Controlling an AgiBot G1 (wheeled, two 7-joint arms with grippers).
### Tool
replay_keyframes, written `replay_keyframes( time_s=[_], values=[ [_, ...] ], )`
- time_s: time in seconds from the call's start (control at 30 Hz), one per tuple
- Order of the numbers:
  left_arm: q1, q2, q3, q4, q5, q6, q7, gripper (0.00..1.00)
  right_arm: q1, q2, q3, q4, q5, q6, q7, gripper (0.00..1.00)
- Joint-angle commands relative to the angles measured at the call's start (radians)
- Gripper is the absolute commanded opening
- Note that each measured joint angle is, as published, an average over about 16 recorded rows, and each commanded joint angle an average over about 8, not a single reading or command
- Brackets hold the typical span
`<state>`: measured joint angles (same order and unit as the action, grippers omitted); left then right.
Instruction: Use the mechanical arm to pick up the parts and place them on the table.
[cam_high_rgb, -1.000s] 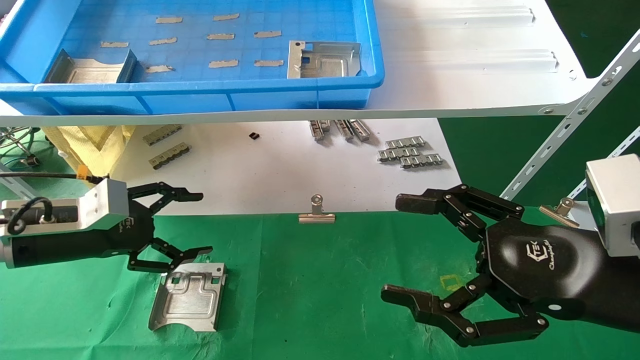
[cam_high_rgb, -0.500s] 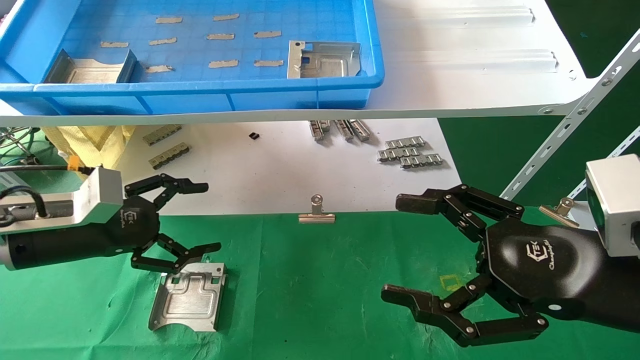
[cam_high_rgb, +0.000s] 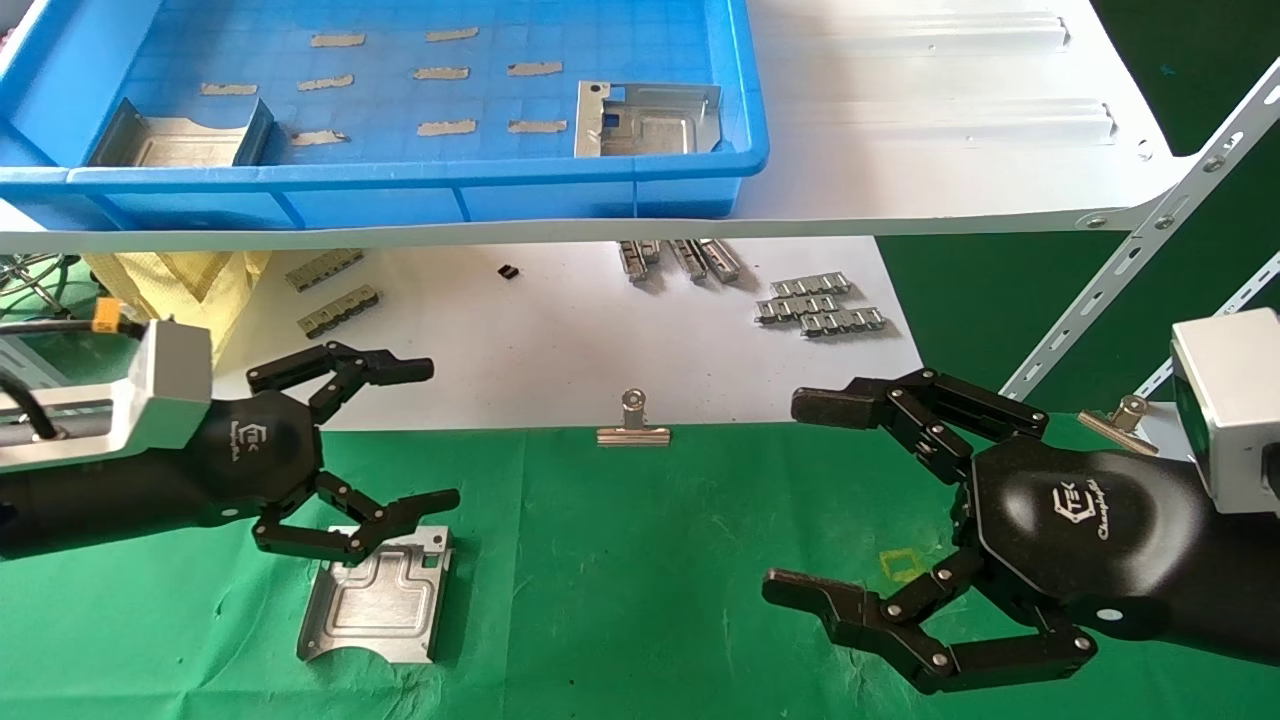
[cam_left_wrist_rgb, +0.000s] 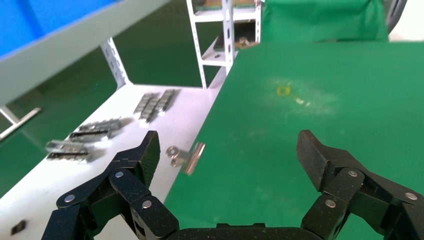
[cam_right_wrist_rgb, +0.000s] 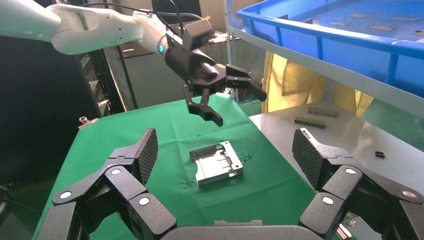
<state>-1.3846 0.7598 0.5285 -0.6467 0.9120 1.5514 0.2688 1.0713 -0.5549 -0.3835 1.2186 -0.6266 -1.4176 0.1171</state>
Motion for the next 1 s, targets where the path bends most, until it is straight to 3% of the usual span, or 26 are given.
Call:
replay_keyframes(
  time_s=[0.03,1.0],
  values=[
    [0.019,-0.009,-0.016,-0.040,-0.011,-0.004,-0.029,1.00,0.000,0.000,0.000,0.000,0.000,0.000,0.000,1.00],
    [0.296,-0.142,-0.237,-0.608,-0.173,-0.053,-0.436,1.00,0.000,0.000,0.000,0.000,0.000,0.000,0.000,1.00]
  ],
)
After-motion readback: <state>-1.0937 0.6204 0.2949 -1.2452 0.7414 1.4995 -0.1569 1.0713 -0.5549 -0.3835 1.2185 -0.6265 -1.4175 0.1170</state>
